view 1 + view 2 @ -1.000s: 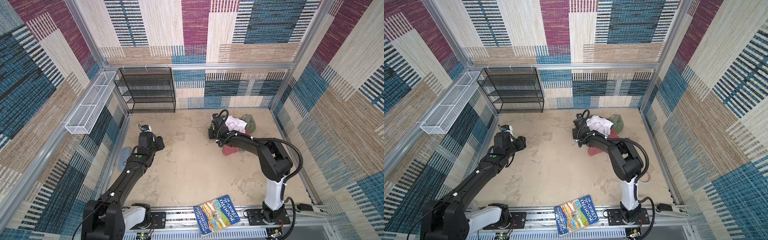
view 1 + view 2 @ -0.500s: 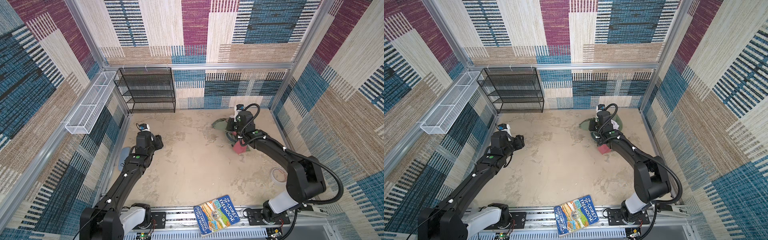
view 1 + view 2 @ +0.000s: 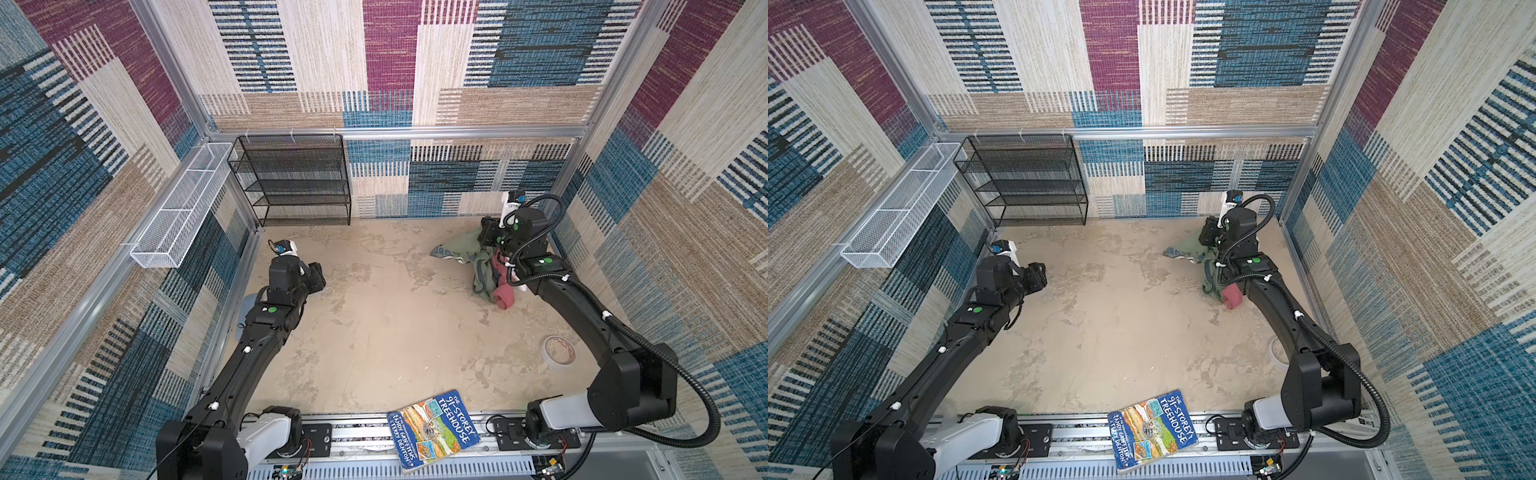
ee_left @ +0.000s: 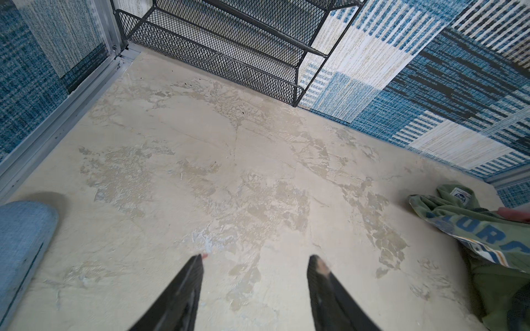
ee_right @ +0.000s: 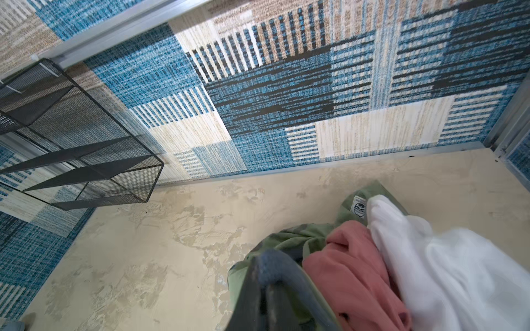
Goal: Pick out a specific cloth from the pile
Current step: 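Lift the green t-shirt high out of the pile with the right gripper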
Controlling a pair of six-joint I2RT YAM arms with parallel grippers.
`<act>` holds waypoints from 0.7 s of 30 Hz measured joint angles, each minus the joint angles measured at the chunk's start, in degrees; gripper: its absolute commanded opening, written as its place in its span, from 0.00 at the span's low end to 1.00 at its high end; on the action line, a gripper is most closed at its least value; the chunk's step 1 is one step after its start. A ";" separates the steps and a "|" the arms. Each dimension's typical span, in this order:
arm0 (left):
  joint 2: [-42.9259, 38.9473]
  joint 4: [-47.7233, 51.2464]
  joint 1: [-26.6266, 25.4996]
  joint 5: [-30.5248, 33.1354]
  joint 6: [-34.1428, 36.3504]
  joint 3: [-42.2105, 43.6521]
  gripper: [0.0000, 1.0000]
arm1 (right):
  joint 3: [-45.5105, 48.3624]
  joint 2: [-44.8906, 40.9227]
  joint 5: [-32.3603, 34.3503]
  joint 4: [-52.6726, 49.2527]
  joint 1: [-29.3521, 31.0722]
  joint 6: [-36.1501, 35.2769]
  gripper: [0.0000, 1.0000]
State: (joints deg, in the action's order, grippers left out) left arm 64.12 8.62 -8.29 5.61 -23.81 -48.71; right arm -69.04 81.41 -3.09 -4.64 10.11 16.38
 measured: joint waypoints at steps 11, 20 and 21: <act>-0.42 2.56 0.00 0.00 -0.02 -3.30 0.61 | -9.14 0.74 -2.97 -2.99 -1.95 -0.24 0.00; -0.85 3.89 0.00 0.04 -0.04 -5.75 0.61 | -16.72 2.95 -4.44 -5.84 -2.62 -1.09 0.00; -0.85 4.31 0.00 0.07 -0.04 -6.16 0.61 | -17.88 3.30 -4.68 -6.29 -2.64 -1.25 0.00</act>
State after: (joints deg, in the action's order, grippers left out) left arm 63.26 12.93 -8.29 5.67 -23.86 -54.87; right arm -86.91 84.71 -7.77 -10.94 7.46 15.14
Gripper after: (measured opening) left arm 0.614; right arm 0.064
